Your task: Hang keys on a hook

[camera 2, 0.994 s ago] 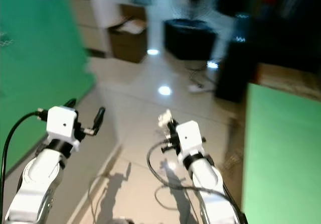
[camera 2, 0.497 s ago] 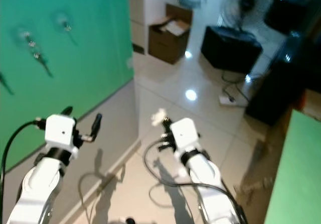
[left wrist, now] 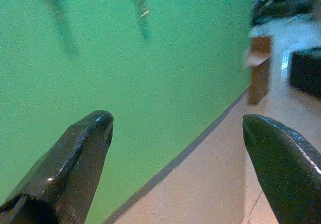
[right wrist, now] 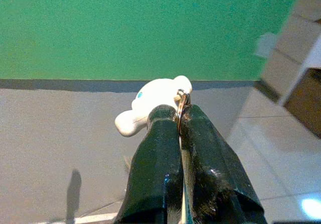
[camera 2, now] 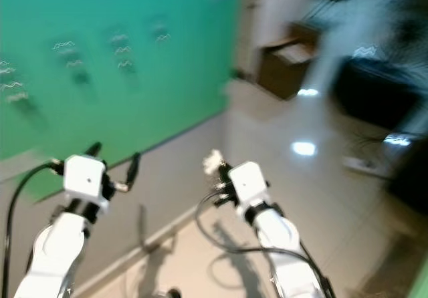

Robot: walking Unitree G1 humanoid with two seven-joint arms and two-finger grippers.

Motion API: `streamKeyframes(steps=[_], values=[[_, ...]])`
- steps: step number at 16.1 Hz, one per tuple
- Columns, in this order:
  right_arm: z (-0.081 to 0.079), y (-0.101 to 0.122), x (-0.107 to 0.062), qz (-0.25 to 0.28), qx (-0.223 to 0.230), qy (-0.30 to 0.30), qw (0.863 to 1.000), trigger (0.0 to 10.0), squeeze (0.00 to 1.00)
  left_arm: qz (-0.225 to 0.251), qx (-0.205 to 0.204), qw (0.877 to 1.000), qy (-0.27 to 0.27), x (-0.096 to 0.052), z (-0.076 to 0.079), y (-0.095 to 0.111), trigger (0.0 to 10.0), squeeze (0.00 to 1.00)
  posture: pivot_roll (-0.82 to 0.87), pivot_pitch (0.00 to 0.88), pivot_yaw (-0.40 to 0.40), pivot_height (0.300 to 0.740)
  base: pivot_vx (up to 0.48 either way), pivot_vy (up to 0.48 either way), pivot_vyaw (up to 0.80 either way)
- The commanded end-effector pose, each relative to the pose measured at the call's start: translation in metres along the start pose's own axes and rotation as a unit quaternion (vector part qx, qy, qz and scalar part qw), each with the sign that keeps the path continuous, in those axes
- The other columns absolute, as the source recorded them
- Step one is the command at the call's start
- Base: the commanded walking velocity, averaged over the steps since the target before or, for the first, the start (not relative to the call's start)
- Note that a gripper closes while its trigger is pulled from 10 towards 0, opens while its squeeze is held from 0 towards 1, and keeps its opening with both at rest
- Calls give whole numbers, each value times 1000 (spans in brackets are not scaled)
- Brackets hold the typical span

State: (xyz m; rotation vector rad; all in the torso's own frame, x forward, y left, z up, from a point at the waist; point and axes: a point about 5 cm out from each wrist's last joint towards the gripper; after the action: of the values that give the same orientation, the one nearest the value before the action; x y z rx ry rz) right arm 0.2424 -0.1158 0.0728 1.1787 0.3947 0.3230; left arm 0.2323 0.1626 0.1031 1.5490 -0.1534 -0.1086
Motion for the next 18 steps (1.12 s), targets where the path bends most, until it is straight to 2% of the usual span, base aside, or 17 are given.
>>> streamKeyframes(steps=[1,10,18], values=[[0,5,2,13,4,-3,1000,10000,0,10,12,1000,-1,4,-2,6,10000,0,-17,0,-10,740,0,0,800],[3,10,6,21,6,-17,1000,10000,0,21,14,1000,11,10,-4,9,10000,0,-21,0,-12,740,0,0,800],[2,18,14,38,6,-12,999,10000,0,30,14,999,22,15,-4,12,10000,0,-18,0,-17,740,0,-268,800]])
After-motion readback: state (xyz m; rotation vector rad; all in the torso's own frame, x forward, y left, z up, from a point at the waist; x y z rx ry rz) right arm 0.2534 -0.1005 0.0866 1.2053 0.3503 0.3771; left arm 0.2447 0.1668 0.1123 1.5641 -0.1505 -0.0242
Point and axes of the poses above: a point about 5 cm out from each wrist's last joint towards the gripper, its own x axis pointing out of the wrist towards the gripper, its own y axis along the axis of the wrist's last joint, z = x × y, and after that the axes turned 13 degrees about -x, right-handed
